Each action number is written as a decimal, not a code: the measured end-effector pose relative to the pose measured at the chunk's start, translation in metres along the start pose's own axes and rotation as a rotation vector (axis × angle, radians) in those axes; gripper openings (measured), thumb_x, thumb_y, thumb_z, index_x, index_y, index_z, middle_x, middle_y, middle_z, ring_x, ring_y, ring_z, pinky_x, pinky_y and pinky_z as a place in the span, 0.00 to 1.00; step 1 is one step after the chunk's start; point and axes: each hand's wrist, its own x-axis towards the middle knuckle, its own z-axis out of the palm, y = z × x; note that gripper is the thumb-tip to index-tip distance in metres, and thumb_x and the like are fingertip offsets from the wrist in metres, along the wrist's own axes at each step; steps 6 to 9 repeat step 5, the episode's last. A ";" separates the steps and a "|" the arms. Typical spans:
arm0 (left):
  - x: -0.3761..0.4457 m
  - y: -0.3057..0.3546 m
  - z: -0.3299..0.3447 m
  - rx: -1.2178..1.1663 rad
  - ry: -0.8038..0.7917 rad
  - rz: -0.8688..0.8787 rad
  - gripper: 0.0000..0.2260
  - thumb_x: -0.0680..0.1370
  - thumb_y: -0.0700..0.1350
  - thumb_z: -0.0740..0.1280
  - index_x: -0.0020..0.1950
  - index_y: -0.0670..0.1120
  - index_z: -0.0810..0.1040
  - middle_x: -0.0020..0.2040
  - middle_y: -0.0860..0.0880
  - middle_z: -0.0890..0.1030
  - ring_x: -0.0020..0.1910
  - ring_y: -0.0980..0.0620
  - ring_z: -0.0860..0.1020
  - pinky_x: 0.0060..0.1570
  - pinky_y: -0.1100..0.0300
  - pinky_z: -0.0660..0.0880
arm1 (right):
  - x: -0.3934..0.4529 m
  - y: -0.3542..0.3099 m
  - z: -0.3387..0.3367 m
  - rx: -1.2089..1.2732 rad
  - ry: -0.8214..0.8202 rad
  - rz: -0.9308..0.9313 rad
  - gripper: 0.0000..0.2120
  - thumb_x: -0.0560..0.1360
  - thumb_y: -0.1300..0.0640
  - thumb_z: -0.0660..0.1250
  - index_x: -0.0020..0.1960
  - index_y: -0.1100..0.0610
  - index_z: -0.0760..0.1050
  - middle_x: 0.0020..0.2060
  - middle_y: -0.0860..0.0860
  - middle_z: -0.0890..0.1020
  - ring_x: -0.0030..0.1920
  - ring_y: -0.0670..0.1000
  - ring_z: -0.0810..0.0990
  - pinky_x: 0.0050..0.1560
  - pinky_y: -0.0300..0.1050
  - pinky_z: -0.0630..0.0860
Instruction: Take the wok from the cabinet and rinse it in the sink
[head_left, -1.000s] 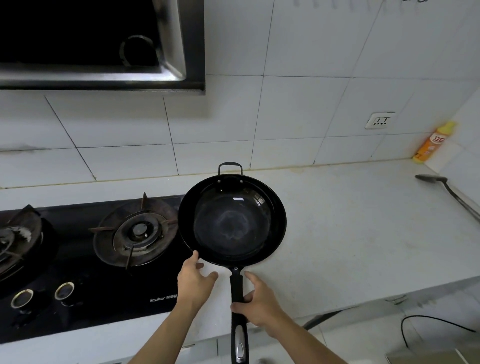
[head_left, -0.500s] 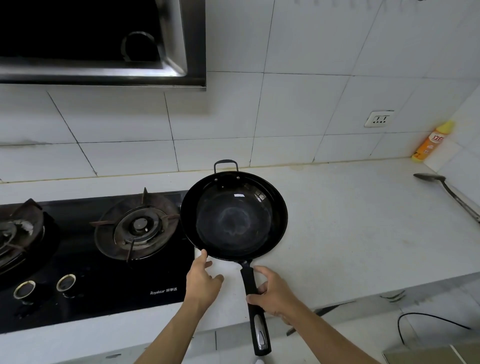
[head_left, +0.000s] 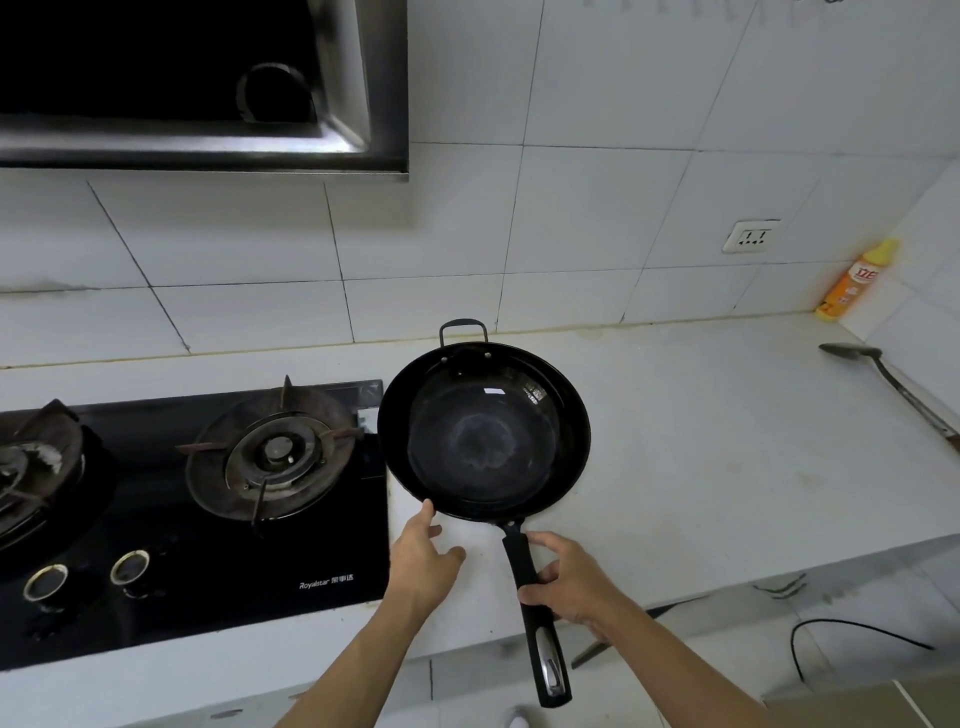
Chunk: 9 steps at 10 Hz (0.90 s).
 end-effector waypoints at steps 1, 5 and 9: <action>0.001 0.002 -0.004 0.011 -0.013 0.011 0.34 0.74 0.41 0.70 0.77 0.51 0.58 0.68 0.49 0.72 0.64 0.52 0.72 0.61 0.54 0.73 | -0.001 -0.002 0.003 0.007 -0.008 0.001 0.37 0.70 0.64 0.75 0.74 0.50 0.63 0.42 0.54 0.85 0.42 0.50 0.85 0.43 0.46 0.83; 0.010 0.013 -0.044 0.126 -0.051 0.070 0.29 0.77 0.49 0.67 0.75 0.48 0.62 0.71 0.46 0.68 0.63 0.48 0.73 0.61 0.54 0.73 | -0.002 -0.009 0.005 -0.217 0.174 -0.083 0.31 0.70 0.53 0.75 0.70 0.54 0.68 0.51 0.53 0.82 0.46 0.49 0.82 0.46 0.41 0.80; 0.010 0.013 -0.044 0.126 -0.051 0.070 0.29 0.77 0.49 0.67 0.75 0.48 0.62 0.71 0.46 0.68 0.63 0.48 0.73 0.61 0.54 0.73 | -0.002 -0.009 0.005 -0.217 0.174 -0.083 0.31 0.70 0.53 0.75 0.70 0.54 0.68 0.51 0.53 0.82 0.46 0.49 0.82 0.46 0.41 0.80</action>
